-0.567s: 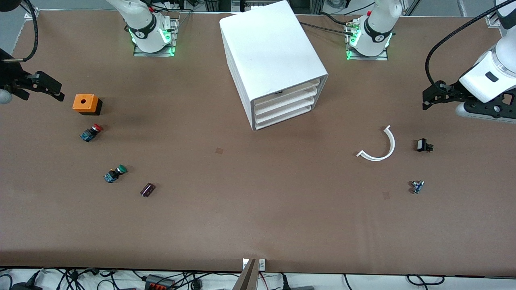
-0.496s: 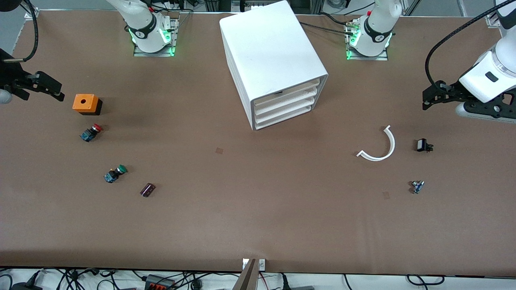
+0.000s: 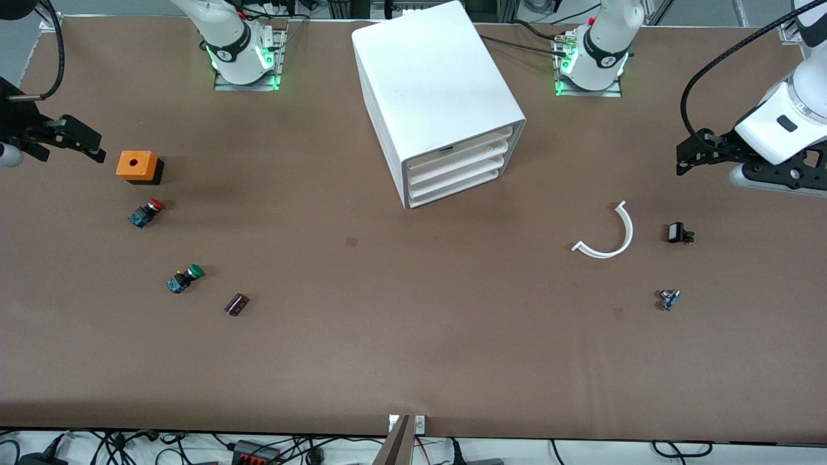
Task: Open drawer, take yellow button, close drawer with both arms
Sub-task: 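Move the left gripper from rest toward the white drawer unit, then hook the left gripper onto the front of the drawer, then pull the drawer open with the left gripper, then move the right gripper toward the open drawer while the left gripper holds, then grasp the orange button in the drawer while the left gripper withdraws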
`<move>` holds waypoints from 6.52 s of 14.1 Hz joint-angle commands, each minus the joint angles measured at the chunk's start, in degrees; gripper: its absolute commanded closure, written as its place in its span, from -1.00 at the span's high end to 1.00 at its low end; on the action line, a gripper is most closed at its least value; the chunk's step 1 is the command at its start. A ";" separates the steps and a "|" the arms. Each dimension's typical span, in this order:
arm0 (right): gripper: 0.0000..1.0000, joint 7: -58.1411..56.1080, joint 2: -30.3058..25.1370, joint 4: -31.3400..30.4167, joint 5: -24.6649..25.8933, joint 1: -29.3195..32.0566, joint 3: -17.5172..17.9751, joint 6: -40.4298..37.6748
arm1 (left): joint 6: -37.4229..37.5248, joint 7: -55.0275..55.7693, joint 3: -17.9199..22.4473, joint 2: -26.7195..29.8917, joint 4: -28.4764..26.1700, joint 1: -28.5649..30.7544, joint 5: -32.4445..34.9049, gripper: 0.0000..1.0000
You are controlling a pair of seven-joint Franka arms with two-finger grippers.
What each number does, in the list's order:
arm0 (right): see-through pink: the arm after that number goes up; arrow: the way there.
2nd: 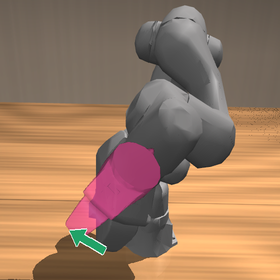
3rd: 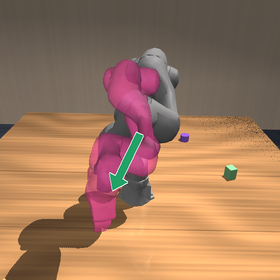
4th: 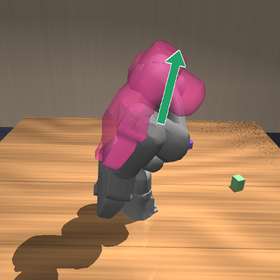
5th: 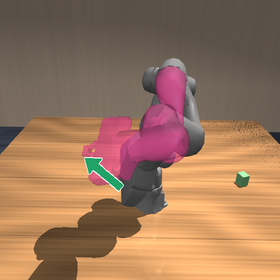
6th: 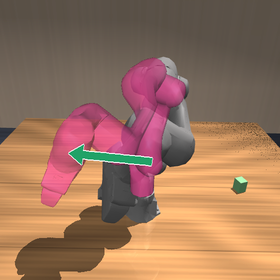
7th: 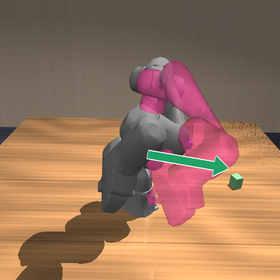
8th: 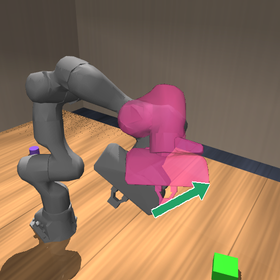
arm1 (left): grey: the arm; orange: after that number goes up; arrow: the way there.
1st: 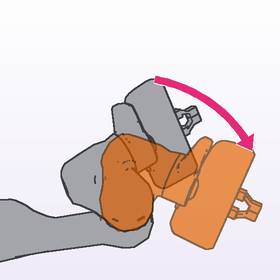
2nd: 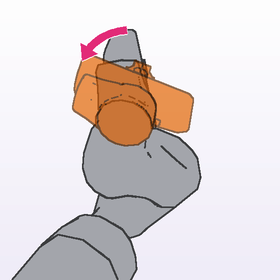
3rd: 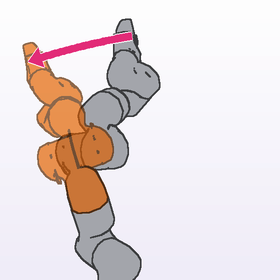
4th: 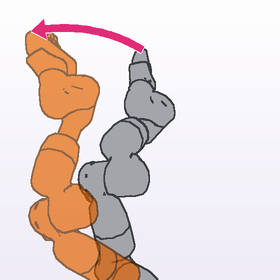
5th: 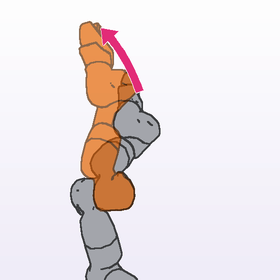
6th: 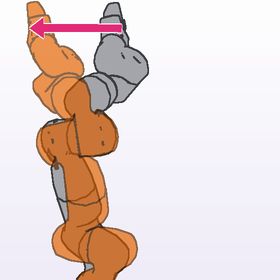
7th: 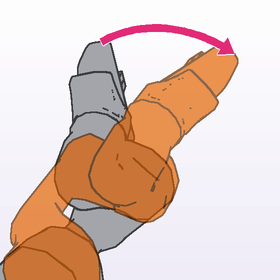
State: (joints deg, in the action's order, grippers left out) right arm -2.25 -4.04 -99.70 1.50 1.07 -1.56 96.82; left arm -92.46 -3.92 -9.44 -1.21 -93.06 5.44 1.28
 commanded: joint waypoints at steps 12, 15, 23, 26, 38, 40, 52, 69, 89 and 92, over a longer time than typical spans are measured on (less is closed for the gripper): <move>1.00 -0.48 0.87 -0.14 -0.01 -0.19 -0.11 -0.23 | 12.66 -6.77 -0.66 -12.57 -0.89 -5.55 -25.91 1.00; 1.00 0.05 1.75 -0.14 0.25 -1.68 0.06 -0.06 | 11.44 -20.47 -0.75 -16.80 -3.77 -4.65 -33.35 1.00; 1.00 0.32 3.86 1.78 -0.54 -2.48 0.15 0.56 | 0.44 -35.36 -2.59 -20.23 -20.13 -6.49 -57.51 0.88; 1.00 0.23 4.39 2.58 -0.36 -3.01 0.06 0.30 | 1.58 -35.54 -5.49 -21.90 -20.67 -6.41 -59.38 0.72; 1.00 0.05 5.09 2.84 -0.36 -2.83 -0.03 0.56 | 3.95 -42.22 -5.59 -25.41 -19.81 -5.80 -59.29 -0.90; 1.00 0.14 5.01 2.84 -0.36 -2.74 -0.03 0.47 | 3.87 -41.52 -5.41 -27.52 -17.43 -4.92 -58.94 -0.90; 1.00 0.32 13.70 13.30 -5.81 -12.83 0.06 3.80 | 4.04 -37.48 -3.65 -38.51 0.68 -1.93 -51.29 -0.23; 1.00 29.82 34.61 32.71 -4.76 -47.38 -0.38 14.54 | 12.83 1.02 -4.44 -26.74 21.68 -0.87 -0.52 1.00; 0.84 37.84 48.60 40.29 -1.41 -53.81 0.06 22.18 | -8.53 4.01 8.22 -4.32 -0.02 -11.86 -1.73 1.00; 0.56 37.76 48.60 40.29 -1.42 -53.81 0.06 22.09 | -8.27 4.19 8.04 -4.50 0.42 -11.77 -1.81 1.00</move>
State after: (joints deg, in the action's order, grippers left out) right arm 34.32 43.71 -61.35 0.16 -52.48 -1.47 119.00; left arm -100.11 -0.11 -1.87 -6.15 -92.17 -5.88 -0.32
